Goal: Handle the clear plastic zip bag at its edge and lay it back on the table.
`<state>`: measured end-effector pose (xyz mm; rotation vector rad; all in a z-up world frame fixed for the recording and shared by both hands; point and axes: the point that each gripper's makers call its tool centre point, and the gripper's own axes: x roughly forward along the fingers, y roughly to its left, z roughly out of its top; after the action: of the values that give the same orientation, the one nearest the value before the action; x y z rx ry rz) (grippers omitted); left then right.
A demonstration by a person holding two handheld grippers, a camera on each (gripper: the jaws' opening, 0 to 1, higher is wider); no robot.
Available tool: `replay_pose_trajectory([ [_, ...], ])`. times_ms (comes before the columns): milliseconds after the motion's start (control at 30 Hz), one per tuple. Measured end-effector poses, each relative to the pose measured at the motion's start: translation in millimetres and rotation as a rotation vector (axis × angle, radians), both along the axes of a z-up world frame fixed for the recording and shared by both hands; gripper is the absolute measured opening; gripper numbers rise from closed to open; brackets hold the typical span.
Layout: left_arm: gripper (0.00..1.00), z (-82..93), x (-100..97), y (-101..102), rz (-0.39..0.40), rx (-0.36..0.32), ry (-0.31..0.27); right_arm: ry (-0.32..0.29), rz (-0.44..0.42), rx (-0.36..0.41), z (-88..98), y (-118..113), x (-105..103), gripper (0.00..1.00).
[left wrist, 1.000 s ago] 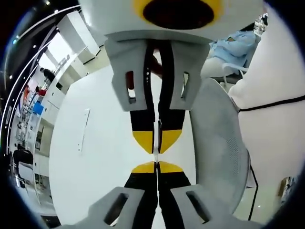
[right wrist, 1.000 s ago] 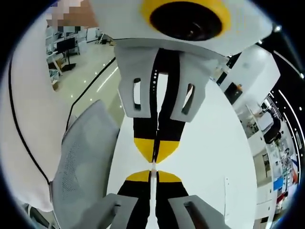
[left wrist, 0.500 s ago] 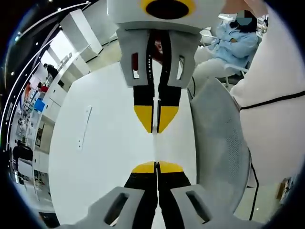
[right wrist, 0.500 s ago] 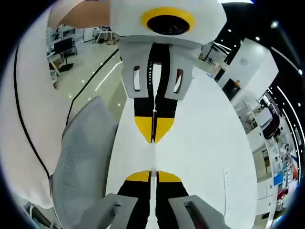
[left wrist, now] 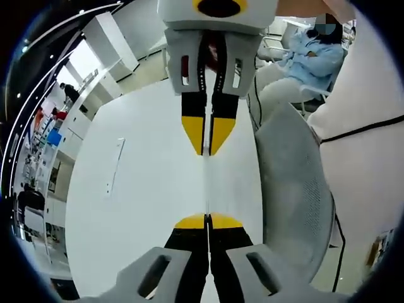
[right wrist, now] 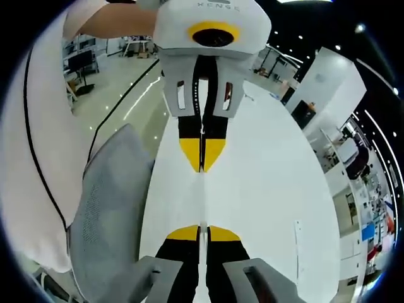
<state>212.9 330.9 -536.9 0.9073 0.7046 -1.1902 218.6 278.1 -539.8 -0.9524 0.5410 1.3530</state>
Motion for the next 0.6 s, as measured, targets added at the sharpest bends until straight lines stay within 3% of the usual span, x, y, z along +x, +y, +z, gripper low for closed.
replay_pose_trajectory([
  [200,0.00,1.4,4.5,2.8,0.021,-0.021,0.005,0.001,-0.008,-0.001,2.3,-5.7,-0.1,0.00],
  [600,0.00,-0.9,4.0,1.7,-0.003,0.005,0.006,-0.023,0.029,-0.035,2.2,-8.6,-5.8,0.00],
])
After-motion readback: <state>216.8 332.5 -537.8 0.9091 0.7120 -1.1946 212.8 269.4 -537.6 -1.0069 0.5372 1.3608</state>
